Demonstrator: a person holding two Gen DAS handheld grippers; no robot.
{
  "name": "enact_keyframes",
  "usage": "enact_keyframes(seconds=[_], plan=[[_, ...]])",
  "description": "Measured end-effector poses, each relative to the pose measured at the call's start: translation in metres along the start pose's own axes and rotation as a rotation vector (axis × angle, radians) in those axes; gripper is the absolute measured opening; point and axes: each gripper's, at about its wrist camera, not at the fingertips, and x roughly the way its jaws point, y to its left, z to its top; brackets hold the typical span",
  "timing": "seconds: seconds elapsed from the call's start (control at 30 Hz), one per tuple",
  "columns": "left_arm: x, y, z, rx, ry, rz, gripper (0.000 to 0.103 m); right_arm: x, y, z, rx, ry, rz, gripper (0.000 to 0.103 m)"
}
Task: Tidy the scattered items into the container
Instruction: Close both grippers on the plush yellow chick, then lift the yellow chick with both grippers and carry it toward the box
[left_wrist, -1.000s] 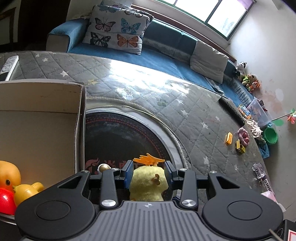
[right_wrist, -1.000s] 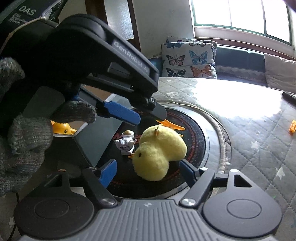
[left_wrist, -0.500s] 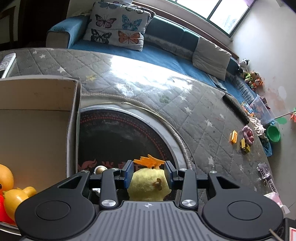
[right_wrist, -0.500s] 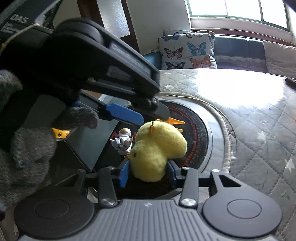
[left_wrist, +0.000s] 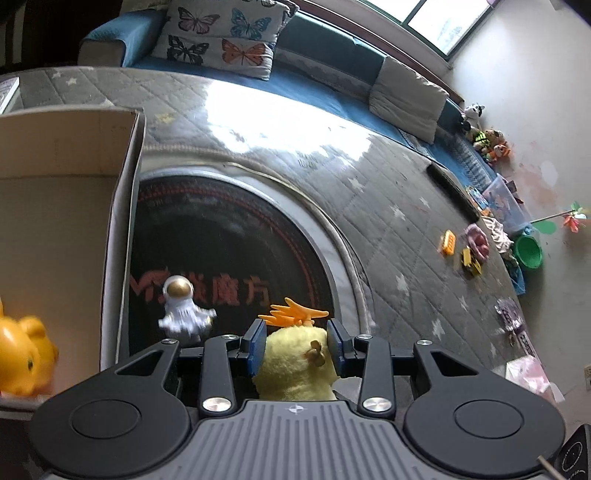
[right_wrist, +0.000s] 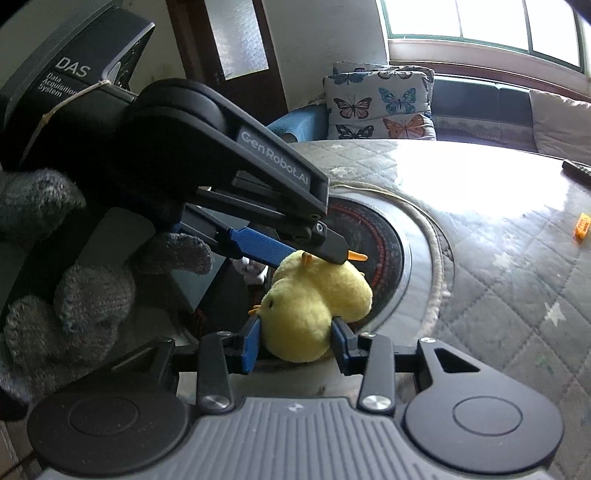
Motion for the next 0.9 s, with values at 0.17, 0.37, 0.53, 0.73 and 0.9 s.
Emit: enact_keyframes(seconds=[0.17,0.37,0.53,0.73,0.9], plan=[[-0.009,-0.004,-0.017,0.002,0.010,-0.015,0.039,-0.015,0.006,-0.013,-0.017,0.008,0.003,0.039],[-0.021,-0.008,-0.037,-0.002,0.018,-0.027,0.040,-0.033,0.016,-0.027,-0.038,0.007,0.010,0.039],[-0.031,-0.007,-0.051,-0.007,0.010,-0.047,0.040,-0.044,0.021,-0.037,-0.057,0.008,0.016,0.040],[-0.038,-0.008,-0.058,-0.003,0.014,-0.056,0.040,-0.058,0.024,-0.048,-0.082,0.006,0.023,0.040],[-0.038,-0.013,-0.060,0.019,0.020,-0.048,0.040,-0.067,0.026,-0.053,-0.113,0.006,0.036,0.039]])
